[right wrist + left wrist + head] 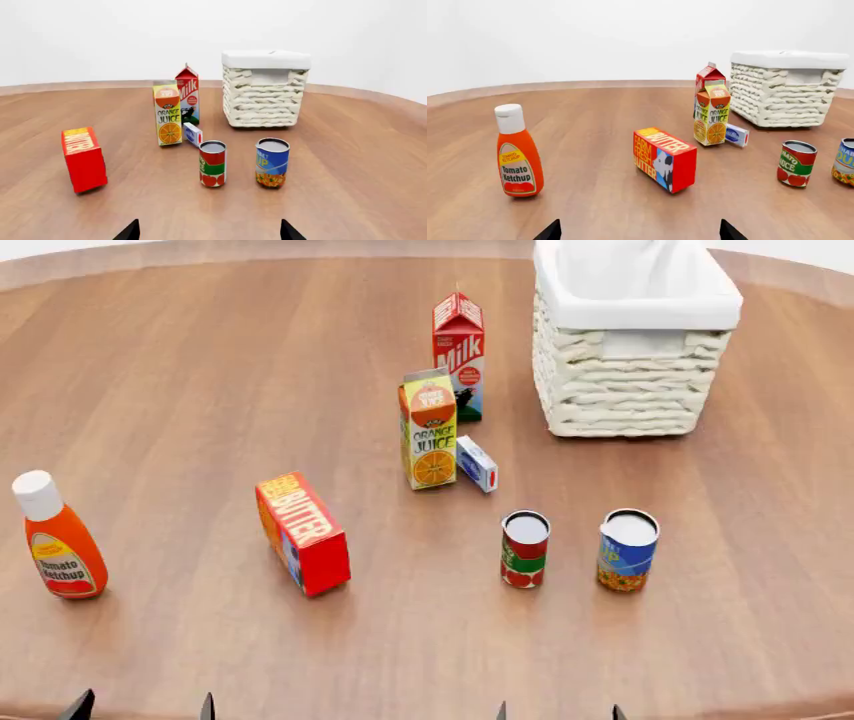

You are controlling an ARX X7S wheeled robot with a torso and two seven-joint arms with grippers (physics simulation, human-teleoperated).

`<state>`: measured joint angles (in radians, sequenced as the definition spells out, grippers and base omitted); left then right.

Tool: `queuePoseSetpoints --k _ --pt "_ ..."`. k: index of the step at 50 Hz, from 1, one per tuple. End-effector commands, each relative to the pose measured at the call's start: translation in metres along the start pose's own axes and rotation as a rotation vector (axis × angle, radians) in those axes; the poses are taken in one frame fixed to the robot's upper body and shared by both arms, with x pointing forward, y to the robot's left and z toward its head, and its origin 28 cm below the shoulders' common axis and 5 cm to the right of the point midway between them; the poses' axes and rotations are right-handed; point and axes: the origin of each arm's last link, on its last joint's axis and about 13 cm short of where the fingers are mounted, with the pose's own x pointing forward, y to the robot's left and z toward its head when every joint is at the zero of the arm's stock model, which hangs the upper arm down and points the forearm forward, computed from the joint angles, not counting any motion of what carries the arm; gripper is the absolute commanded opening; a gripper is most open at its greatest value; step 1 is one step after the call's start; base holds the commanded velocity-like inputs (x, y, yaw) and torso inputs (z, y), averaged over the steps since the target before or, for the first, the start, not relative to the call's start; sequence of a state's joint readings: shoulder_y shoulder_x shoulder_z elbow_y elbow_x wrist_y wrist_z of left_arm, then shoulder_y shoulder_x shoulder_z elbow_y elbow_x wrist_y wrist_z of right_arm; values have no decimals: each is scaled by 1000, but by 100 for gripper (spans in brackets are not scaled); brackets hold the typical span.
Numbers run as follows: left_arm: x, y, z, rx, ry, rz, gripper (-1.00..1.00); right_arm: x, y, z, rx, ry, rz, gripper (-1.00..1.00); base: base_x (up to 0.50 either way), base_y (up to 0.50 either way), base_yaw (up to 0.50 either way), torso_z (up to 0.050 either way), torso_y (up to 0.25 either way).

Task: Pick up the alphabet soup and the tomato sauce, and put them in the basket.

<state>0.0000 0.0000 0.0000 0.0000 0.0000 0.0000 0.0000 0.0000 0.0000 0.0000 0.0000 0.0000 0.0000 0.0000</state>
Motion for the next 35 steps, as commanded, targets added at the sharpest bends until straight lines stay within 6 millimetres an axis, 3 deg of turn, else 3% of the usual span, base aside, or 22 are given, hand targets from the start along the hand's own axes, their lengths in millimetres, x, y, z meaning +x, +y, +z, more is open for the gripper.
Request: queuePoseSetpoints --k 1,15,19,24,28,29,33,34,35 --pt "0 0 0 10 0 0 100 0 0 0 0 0 0 100 0 0 0 0 0" --pt "-7 -2 -5 70 -21 20 100 0 3 5 -5 -20 6 100 0 0 0 0 0" --pt "-5 2 21 130 -108 46 100 8 4 27 -35 -104 12 100 0 0 0 0 0" --pt "-7 10 79 229 -271 95 100 20 2 71 -22 -222 4 100 0 0 0 0 0" --pt "-22 12 123 226 -434 95 100 20 -3 102 5 -329 -7 100 0 0 0 0 0" --pt "-25 12 129 232 -454 101 100 19 -3 115 3 -350 -13 100 0 0 0 0 0" --pt "-35 11 146 243 -519 79 100 12 -5 125 13 -409 -19 100 0 0 0 0 0" --pt "-39 11 150 239 -532 66 100 9 -5 136 17 -419 -21 100 0 0 0 33 0" --pt "-39 11 151 243 -534 67 100 9 -5 131 18 -424 -20 100 0 0 0 38 0"
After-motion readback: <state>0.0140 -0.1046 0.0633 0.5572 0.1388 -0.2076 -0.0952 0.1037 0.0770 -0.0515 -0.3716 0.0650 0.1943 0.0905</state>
